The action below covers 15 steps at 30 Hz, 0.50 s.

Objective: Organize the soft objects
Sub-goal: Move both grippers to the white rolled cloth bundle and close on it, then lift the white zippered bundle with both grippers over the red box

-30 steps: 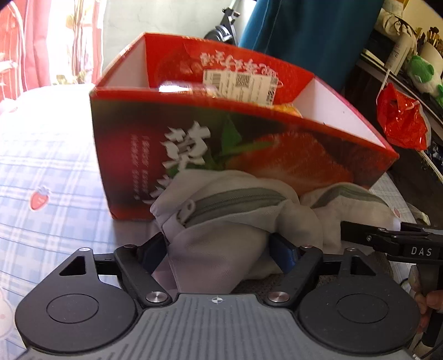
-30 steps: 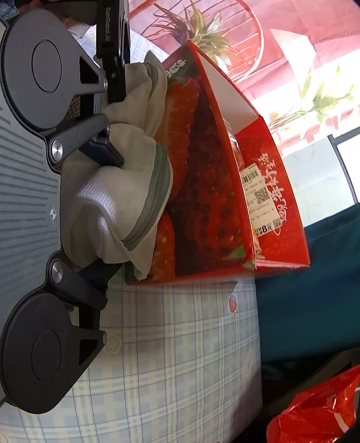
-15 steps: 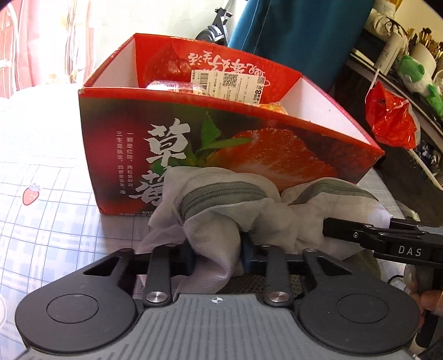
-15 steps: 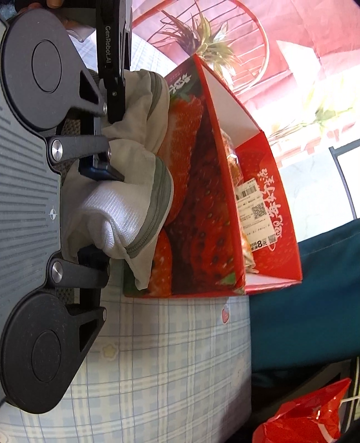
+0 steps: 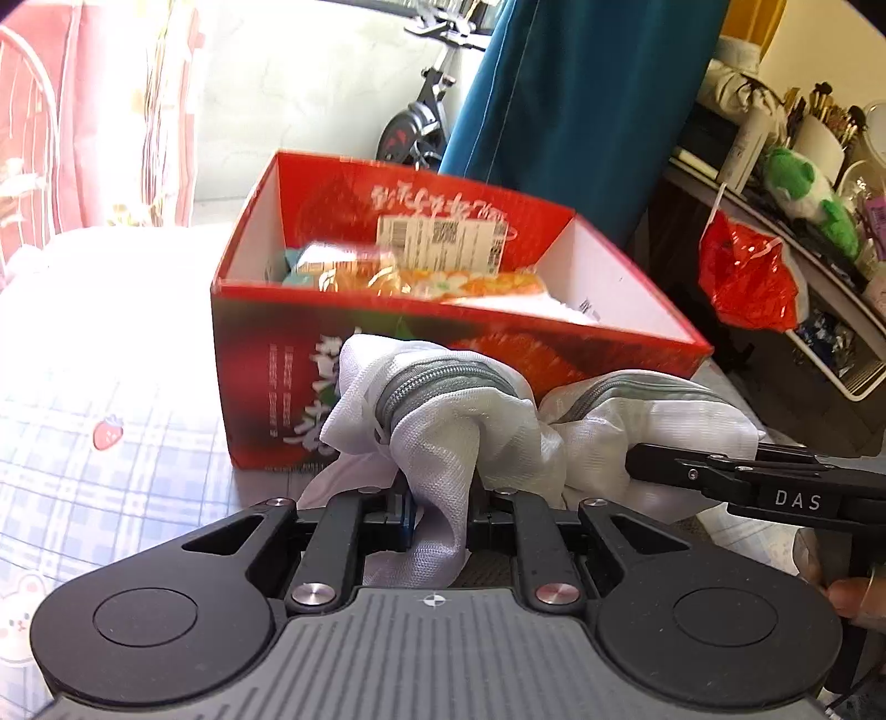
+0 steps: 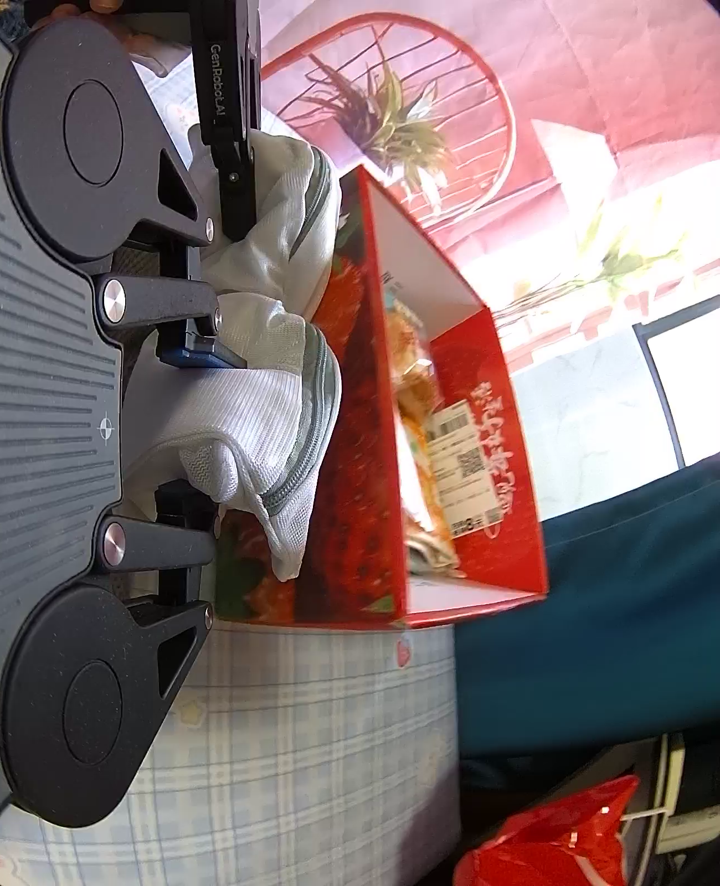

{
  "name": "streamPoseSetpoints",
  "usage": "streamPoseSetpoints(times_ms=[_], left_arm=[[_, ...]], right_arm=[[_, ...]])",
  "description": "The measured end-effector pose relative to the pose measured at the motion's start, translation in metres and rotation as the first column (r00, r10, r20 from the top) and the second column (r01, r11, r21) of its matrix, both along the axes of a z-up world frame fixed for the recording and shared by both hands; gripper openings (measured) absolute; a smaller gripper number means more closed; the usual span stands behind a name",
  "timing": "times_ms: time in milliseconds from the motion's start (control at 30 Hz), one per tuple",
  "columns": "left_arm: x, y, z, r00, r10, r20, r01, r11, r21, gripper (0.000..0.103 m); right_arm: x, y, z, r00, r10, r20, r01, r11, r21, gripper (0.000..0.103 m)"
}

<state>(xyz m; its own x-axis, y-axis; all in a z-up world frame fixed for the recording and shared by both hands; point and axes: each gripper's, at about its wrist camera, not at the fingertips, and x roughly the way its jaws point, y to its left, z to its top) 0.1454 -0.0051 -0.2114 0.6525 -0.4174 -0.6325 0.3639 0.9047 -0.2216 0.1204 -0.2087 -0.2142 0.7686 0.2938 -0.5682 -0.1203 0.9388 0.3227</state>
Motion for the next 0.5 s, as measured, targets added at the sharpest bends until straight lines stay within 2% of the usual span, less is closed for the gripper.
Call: streamPoseSetpoints(times_ms=[500], left_arm=[[-0.032, 0.007, 0.051, 0.993, 0.0, 0.12, 0.003, 1.0, -0.025, 0.017]], right_arm=[[-0.02, 0.006, 0.049, 0.994, 0.031, 0.103, -0.028, 0.999, -0.026, 0.034]])
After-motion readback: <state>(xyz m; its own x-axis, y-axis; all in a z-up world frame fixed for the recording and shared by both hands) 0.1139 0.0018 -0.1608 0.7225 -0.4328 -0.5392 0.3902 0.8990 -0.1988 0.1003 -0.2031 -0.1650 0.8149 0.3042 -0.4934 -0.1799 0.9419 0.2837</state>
